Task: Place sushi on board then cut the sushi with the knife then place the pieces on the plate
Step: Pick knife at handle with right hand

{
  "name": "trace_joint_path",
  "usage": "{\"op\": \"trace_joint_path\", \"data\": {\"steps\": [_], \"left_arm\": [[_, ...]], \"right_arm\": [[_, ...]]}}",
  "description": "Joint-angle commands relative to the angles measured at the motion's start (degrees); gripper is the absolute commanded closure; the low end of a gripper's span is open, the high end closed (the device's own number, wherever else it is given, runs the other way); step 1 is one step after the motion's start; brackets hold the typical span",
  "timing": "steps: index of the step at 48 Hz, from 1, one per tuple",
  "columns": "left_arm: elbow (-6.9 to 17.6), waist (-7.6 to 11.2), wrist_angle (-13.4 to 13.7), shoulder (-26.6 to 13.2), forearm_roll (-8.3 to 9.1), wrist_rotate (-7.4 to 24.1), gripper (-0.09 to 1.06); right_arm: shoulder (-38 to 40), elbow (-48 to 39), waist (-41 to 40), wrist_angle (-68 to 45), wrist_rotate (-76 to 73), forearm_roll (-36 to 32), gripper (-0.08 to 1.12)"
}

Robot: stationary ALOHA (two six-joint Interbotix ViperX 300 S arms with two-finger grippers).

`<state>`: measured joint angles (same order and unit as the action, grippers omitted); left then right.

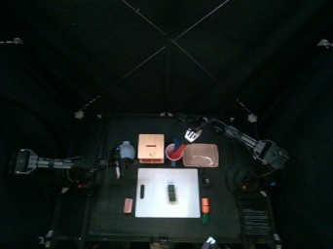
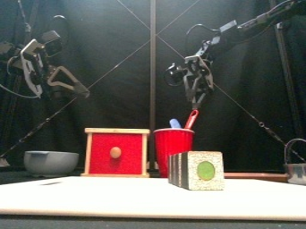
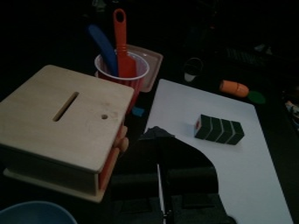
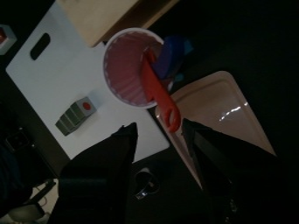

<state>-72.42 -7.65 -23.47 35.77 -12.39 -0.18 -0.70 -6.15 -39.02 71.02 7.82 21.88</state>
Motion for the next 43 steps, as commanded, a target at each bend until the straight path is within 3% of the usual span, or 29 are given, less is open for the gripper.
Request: {"op": "trace_joint_path", "data": {"steps": [1, 11, 43], "left_arm": [[0.44, -0.18, -0.26, 0.00, -0.79, 0.00, 0.98], [-0.09, -0.18, -0.35, 0.00, -1.67, 0.09, 0.98], [-0.79, -0.18, -0.35, -0.09, -1.67, 0.09, 0.98]], "right_arm": [[-1.93, 4.31, -0.44, 3.52, 0.97, -0.62, 0.23], [-6.68, 8.88, -0.09, 7.03, 1.14, -4.66, 0.23], [-12.92, 11.25, 3.78, 11.34, 1.23, -2.72, 0.23]]}}
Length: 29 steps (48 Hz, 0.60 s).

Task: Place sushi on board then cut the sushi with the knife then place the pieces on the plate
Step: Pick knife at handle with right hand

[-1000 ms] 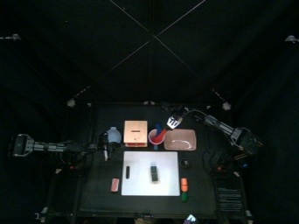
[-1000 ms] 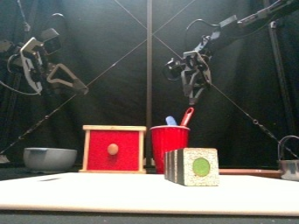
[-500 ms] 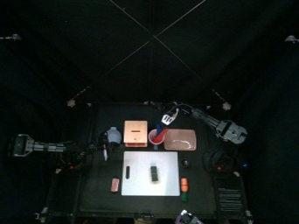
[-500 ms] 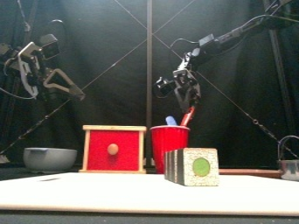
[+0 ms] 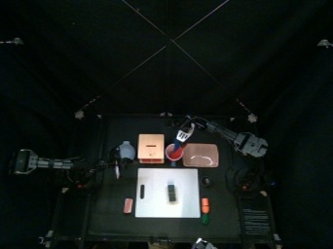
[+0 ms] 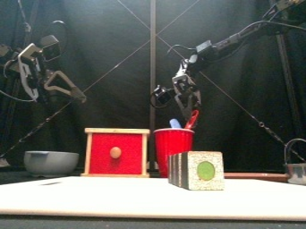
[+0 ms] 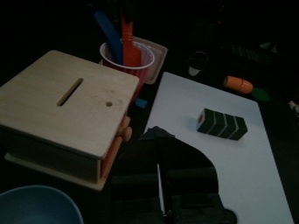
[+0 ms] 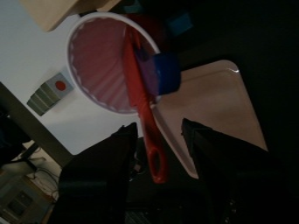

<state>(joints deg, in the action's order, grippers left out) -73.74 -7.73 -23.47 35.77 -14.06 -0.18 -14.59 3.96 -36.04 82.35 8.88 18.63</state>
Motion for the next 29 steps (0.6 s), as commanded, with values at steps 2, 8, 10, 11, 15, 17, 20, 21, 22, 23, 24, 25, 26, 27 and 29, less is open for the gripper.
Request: {"op": "trace_joint_path", "data": {"steps": [2, 8, 10, 11, 15, 17, 20, 21, 22, 23, 24, 25, 26, 27, 29], "left_arm": [[0.53, -0.09, -0.35, 0.00, 0.00, 0.09, 0.98], [0.53, -0.09, -0.26, -0.09, 0.00, 0.09, 0.98], [0.53, -0.09, -0.26, -0.09, 0.00, 0.09, 0.98], [0.53, -0.09, -0.26, -0.09, 0.00, 0.09, 0.98], [0.53, -0.09, -0.26, -0.09, 0.00, 0.09, 0.98], [0.53, -0.09, -0.26, -0.09, 0.00, 0.09, 0.98], [0.53, -0.09, -0.35, 0.00, 0.00, 0.09, 0.98], [0.53, -0.09, -0.26, -0.09, 0.00, 0.09, 0.98], [0.53, -0.09, -0.26, 0.00, 0.00, 0.09, 0.98], [0.53, -0.09, -0.26, -0.09, 0.00, 0.09, 0.98], [0.44, -0.09, -0.35, -0.09, 0.00, 0.09, 0.98], [0.44, -0.09, -0.35, -0.09, 0.00, 0.09, 0.98], [0.35, -0.09, -0.35, 0.00, 0.00, 0.09, 0.98], [0.35, -0.09, -0.35, -0.09, 0.00, 0.09, 0.98], [0.35, -0.09, -0.35, 0.00, 0.00, 0.09, 0.98]], "right_arm": [[0.79, 1.32, 1.14, 0.00, 0.18, 0.53, 0.23], [0.18, 1.49, 1.41, 0.09, 0.09, 0.53, 0.24], [0.18, 1.32, 1.32, 0.09, 0.09, 0.44, 0.24], [0.09, 1.23, 1.32, 0.09, 0.09, 0.35, 0.24], [0.00, 1.14, 1.41, 0.18, 0.09, 0.18, 0.24], [-0.09, 1.23, 1.41, 0.09, 0.09, 0.09, 0.24], [-0.18, 1.23, 1.41, 0.09, 0.09, 0.09, 0.25], [-0.18, 1.32, 1.41, 0.18, 0.09, 0.00, 0.25], [-0.18, 1.23, 1.41, 0.09, 0.09, 0.00, 0.25], [-0.18, 1.32, 1.41, 0.18, 0.09, -0.09, 0.26], [-0.26, 1.32, 1.41, 0.09, 0.09, -0.09, 0.26], [-0.26, 1.32, 1.32, 0.09, 0.09, -0.18, 0.27], [-0.35, 1.32, 1.41, 0.09, 0.09, -0.18, 0.28], [-0.35, 1.41, 1.41, 0.09, 0.09, -0.18, 0.29], [-0.44, 1.41, 1.41, 0.09, 0.09, -0.26, 0.32]]}}
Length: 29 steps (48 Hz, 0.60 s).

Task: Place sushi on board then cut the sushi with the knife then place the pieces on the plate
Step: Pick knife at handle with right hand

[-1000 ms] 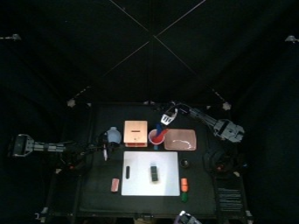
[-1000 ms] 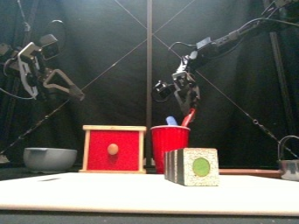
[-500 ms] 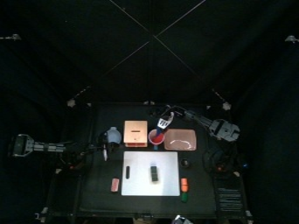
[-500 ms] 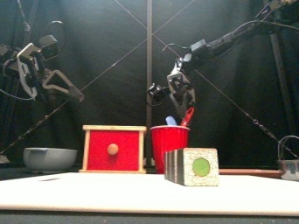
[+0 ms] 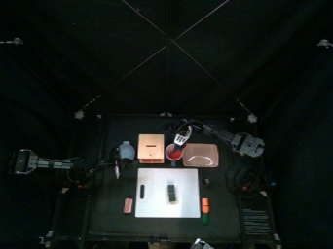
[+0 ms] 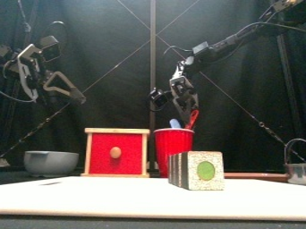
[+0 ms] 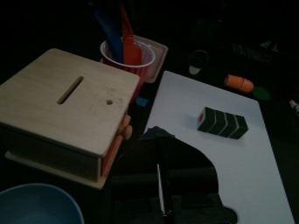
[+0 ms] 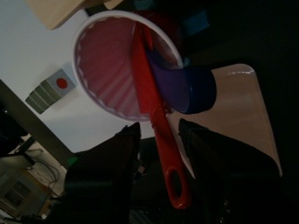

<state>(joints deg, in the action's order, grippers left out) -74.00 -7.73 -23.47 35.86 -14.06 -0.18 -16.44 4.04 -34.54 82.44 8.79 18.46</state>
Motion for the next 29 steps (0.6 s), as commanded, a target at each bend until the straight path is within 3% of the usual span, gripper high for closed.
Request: {"op": "trace_joint_path", "data": {"steps": [1, 14, 29], "left_arm": [[0.62, -0.09, -0.35, -0.09, 0.00, 0.09, 0.98], [0.53, -0.09, -0.35, -0.18, 0.00, 0.09, 0.98], [0.53, -0.09, -0.26, -0.09, 0.00, 0.09, 0.98]], "right_arm": [[1.41, 1.23, -0.09, 0.00, 0.18, -0.09, 0.34], [1.41, 1.58, -0.09, 0.26, -0.18, -0.18, 0.59], [3.08, 3.43, 0.18, 2.55, -1.05, -0.26, 0.70]]}}
